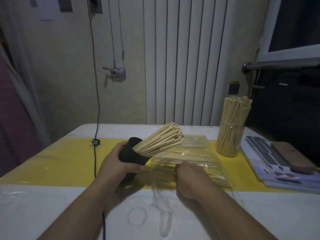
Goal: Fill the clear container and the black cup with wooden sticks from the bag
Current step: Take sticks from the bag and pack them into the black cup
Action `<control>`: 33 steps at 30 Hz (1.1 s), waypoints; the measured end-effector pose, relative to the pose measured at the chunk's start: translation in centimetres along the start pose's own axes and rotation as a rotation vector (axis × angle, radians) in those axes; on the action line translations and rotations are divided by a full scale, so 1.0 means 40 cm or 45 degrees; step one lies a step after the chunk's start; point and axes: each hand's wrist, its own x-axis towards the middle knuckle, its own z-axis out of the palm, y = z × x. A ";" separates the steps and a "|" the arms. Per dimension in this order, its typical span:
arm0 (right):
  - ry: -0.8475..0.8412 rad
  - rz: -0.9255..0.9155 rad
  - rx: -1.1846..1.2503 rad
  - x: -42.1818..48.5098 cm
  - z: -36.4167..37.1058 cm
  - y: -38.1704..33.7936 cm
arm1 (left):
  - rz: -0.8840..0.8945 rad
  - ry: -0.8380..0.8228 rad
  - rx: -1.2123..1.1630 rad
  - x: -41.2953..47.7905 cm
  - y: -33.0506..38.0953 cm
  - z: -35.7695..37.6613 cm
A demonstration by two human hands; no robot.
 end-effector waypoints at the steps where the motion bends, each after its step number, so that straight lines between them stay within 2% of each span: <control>1: 0.002 0.002 0.016 -0.003 -0.004 -0.001 | -0.002 0.003 -0.009 0.000 0.001 0.001; 5: 0.116 -0.031 0.053 -0.018 -0.031 -0.003 | -0.006 0.018 -0.034 0.003 0.000 0.002; 14: 0.197 -0.148 0.038 -0.043 -0.105 -0.014 | -0.016 0.029 -0.025 0.007 -0.004 0.000; 23: 0.457 -0.228 0.026 -0.082 -0.175 -0.034 | -0.018 0.028 -0.049 0.005 0.001 0.000; 26: 0.754 -0.249 -0.086 -0.073 -0.165 -0.025 | -0.013 0.023 -0.049 0.006 0.002 0.001; 28: 1.036 -0.237 -0.018 -0.067 -0.159 -0.017 | -0.010 0.022 -0.040 0.005 0.003 0.000; 30: 1.240 -0.321 0.062 -0.057 -0.148 -0.006 | -0.008 0.015 -0.025 0.004 0.003 0.000; 33: 1.428 -0.401 0.103 -0.047 -0.143 -0.001 | -0.001 0.009 -0.006 0.005 0.000 -0.001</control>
